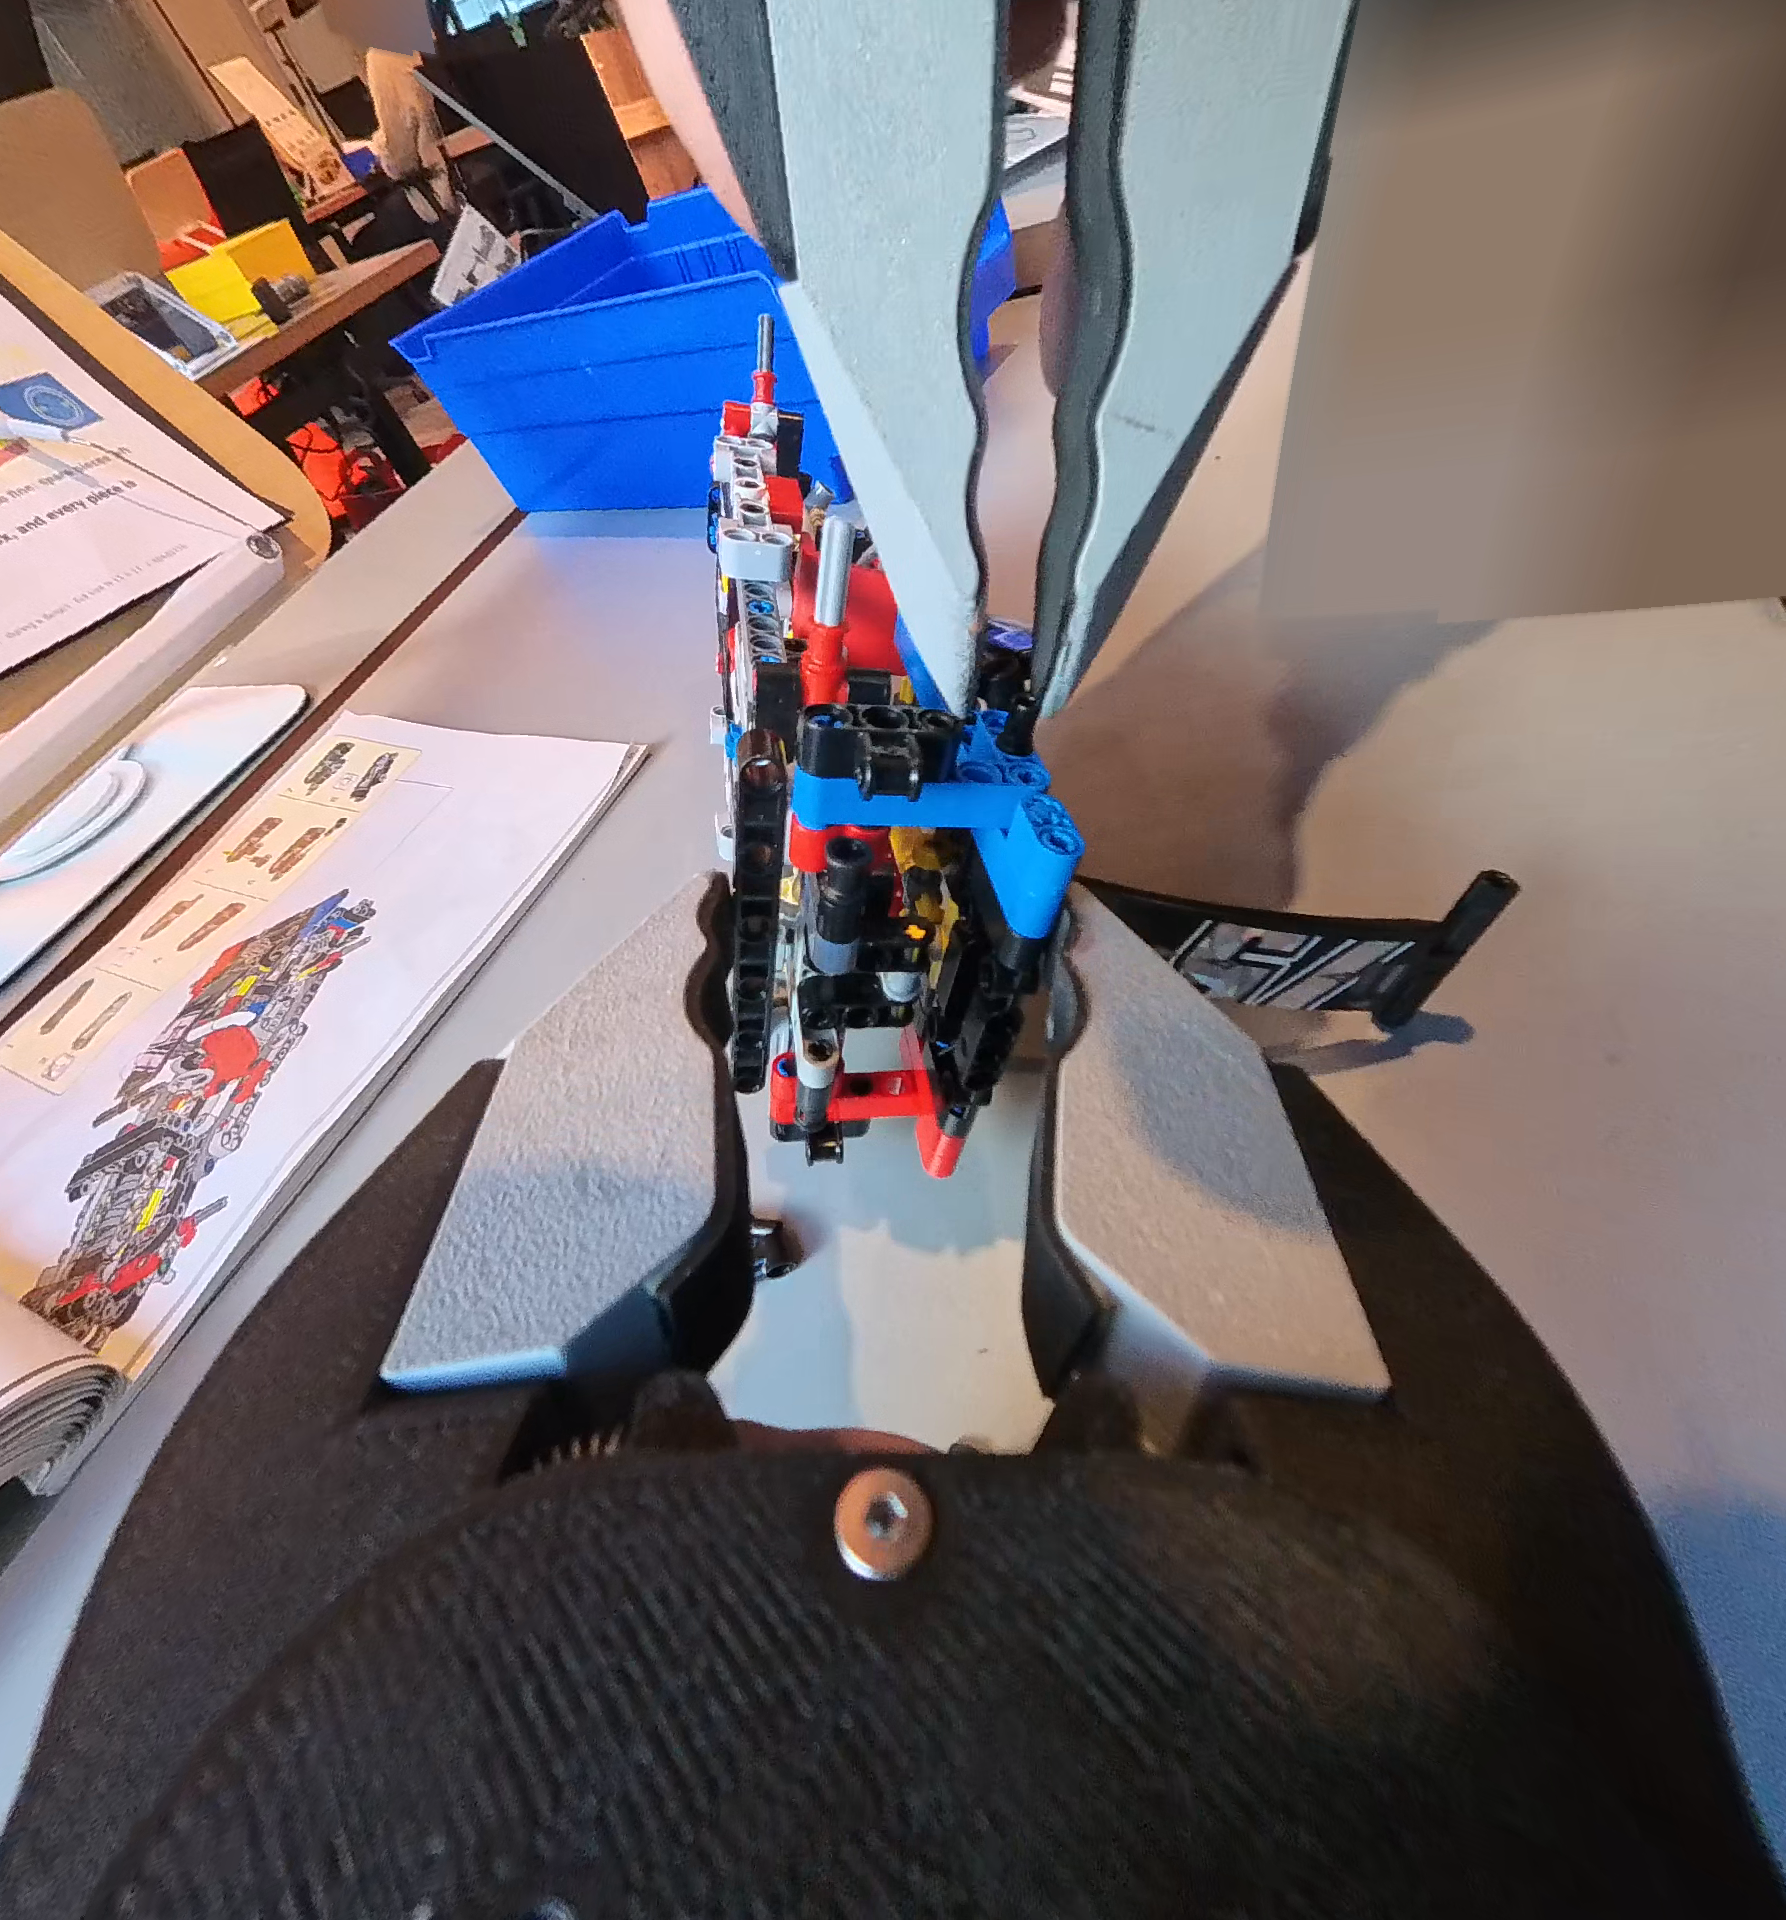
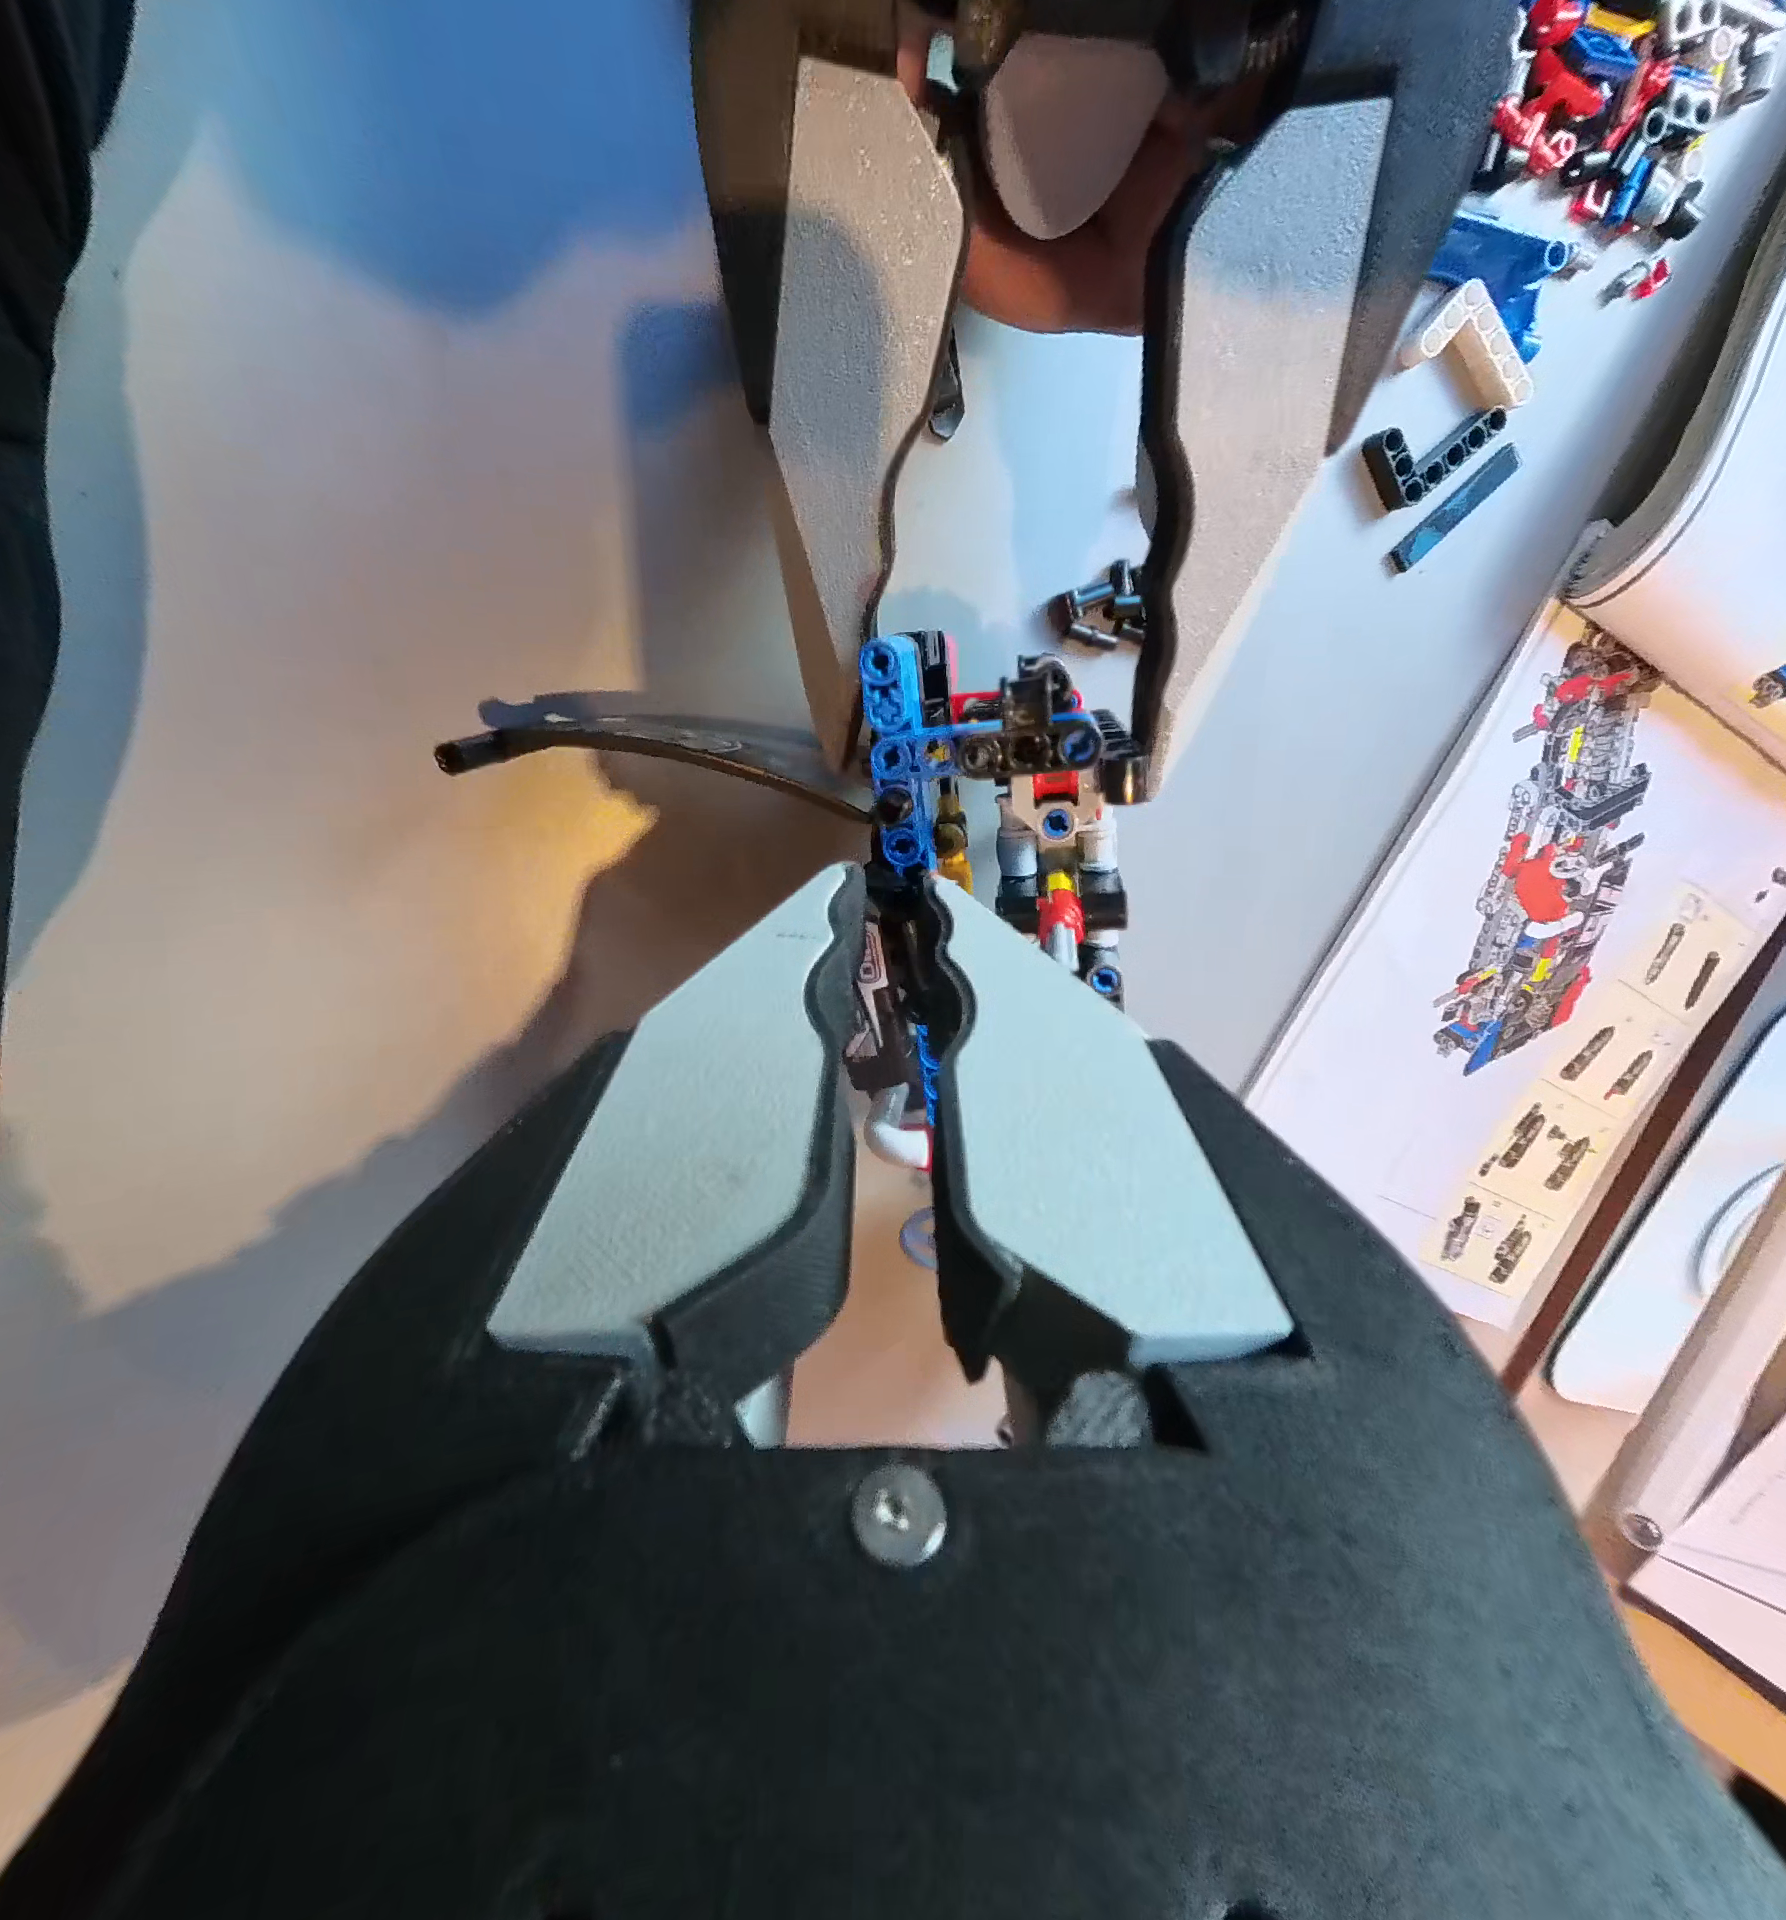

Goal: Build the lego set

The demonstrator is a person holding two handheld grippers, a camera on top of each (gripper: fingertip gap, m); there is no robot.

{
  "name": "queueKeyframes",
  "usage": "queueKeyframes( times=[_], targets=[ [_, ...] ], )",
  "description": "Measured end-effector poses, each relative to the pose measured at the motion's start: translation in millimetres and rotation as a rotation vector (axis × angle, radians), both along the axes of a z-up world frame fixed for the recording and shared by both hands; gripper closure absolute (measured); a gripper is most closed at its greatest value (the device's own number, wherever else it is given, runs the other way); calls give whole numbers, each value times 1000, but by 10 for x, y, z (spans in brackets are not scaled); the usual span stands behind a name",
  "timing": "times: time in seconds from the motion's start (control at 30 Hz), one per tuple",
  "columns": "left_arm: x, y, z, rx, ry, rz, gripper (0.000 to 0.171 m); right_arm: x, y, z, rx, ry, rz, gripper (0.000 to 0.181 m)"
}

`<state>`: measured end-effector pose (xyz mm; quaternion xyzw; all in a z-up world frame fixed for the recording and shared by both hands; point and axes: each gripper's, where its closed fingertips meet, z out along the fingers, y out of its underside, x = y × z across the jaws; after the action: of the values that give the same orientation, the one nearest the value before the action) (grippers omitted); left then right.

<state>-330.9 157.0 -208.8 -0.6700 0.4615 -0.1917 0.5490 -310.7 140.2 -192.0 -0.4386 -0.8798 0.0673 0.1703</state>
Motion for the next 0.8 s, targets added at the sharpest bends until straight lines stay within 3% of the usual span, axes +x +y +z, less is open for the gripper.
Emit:
queueKeyframes(
  times=[0.33,0.6,0.8],
  targets=[
    [2,2,5,-5,-5,1,114,5,22,26,146,37,60,177],
    [16,-11,5,-4,-6,-5,114,26,20,61,186,252,49,177],
    [29,-15,5,-1,-5,-7,114,48,52,85,210,299,42,177]
  ],
)
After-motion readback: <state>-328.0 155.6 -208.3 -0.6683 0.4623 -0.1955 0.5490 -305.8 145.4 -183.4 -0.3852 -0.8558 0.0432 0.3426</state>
